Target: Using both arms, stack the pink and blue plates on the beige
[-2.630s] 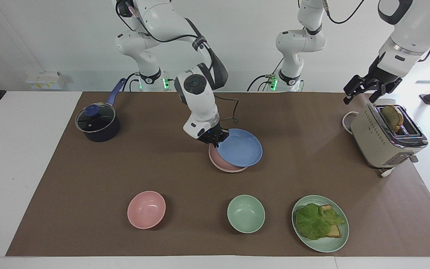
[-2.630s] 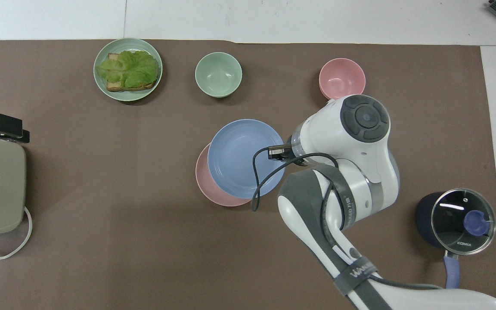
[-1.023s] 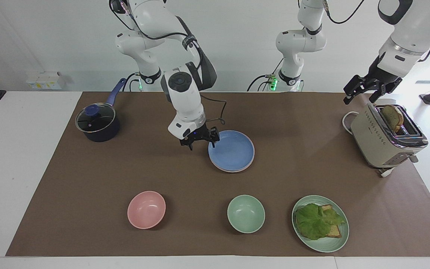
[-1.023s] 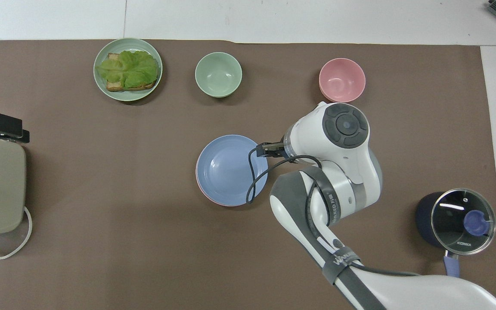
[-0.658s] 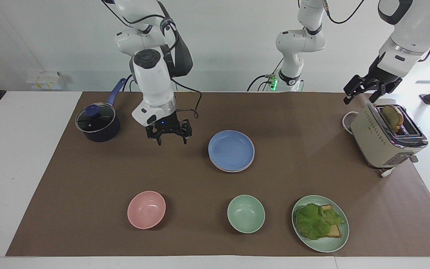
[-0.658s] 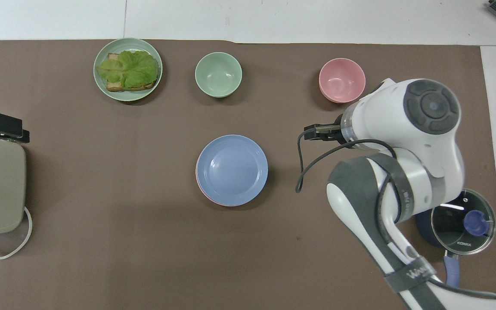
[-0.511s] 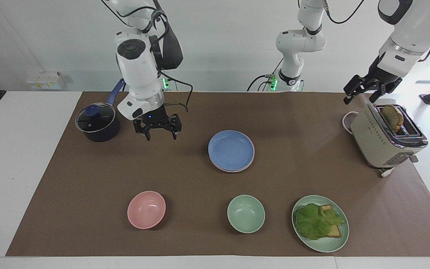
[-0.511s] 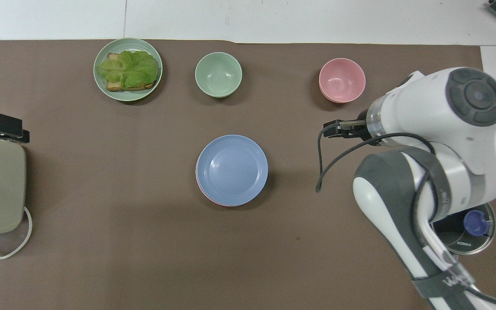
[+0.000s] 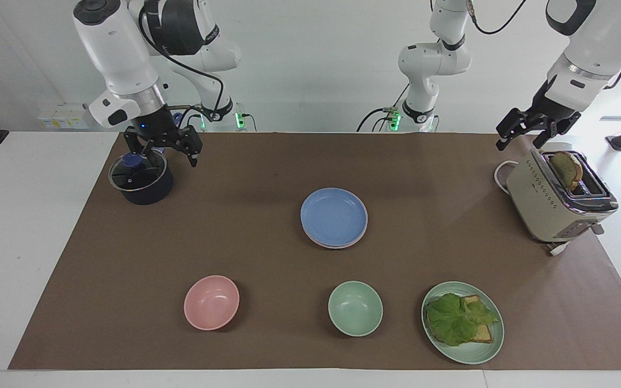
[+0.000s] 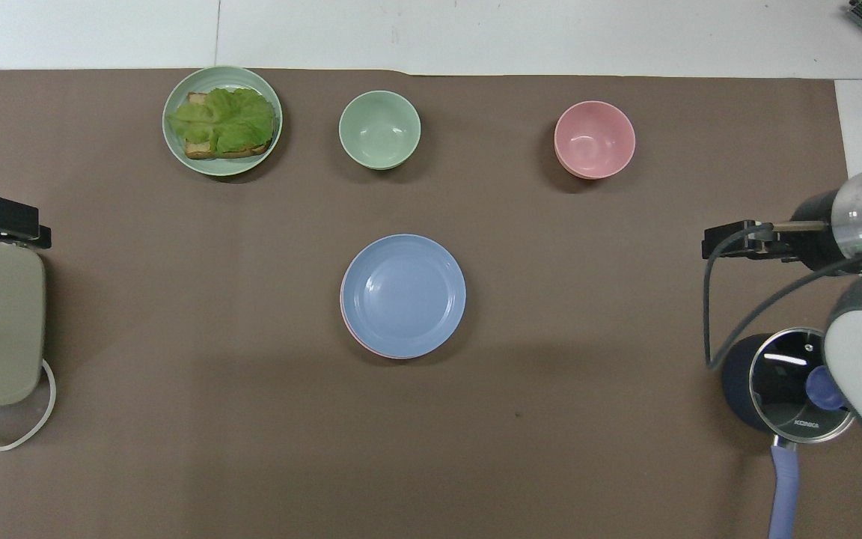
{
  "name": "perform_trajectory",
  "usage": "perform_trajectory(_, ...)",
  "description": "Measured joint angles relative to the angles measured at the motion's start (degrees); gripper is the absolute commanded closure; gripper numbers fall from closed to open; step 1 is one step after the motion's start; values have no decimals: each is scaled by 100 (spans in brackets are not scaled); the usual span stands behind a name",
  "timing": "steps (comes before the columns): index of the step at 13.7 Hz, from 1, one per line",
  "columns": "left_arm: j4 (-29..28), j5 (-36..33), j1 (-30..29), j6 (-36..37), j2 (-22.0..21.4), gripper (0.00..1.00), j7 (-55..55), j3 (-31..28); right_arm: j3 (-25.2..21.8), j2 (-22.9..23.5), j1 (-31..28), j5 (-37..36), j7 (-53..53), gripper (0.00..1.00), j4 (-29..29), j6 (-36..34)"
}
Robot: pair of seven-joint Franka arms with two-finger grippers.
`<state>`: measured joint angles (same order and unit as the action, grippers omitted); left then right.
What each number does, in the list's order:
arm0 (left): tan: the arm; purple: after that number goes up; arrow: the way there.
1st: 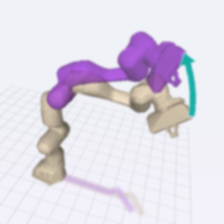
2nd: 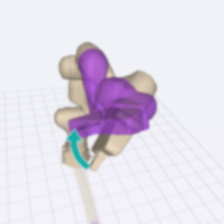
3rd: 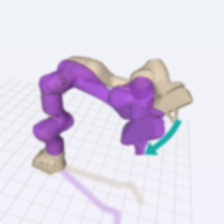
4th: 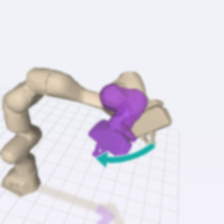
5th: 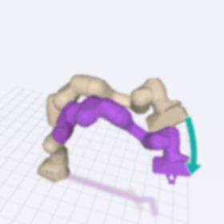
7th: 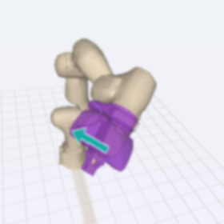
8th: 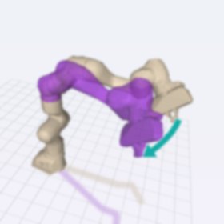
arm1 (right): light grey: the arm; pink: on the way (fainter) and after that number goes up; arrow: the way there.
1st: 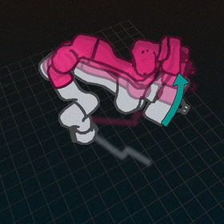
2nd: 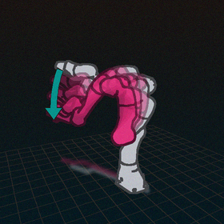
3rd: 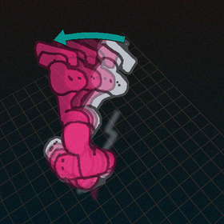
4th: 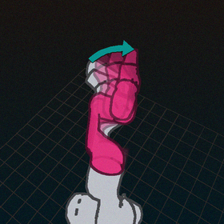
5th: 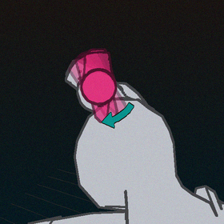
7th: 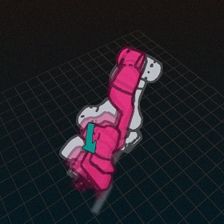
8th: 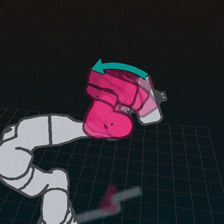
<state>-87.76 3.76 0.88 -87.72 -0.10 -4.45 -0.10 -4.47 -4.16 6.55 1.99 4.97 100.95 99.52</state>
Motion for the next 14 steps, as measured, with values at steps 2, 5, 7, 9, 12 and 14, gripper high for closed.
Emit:
perform_trajectory(2,0,0,0,0,0,0,0,0,-7,-128,-260,-1,-194,0,-6,-243)
perform_trajectory(5,0,0,0,0,0,0,0,0,0,-163,-409,-280,-278,0,-468,-705)
perform_trajectory(7,0,0,0,0,0,0,0,0,48,-131,-390,-398,-281,0,-827,-1001)
perform_trajectory(9,0,0,0,0,0,0,0,0,113,-103,-386,-398,-314,0,-873,-1057)
perform_trajectory(12,0,0,0,0,0,0,0,0,139,-51,-376,-398,-576,0,-873,-1120)
perform_trajectory(14,0,0,0,0,0,0,0,0,142,-47,-376,-375,-602,0,-910,-1281)
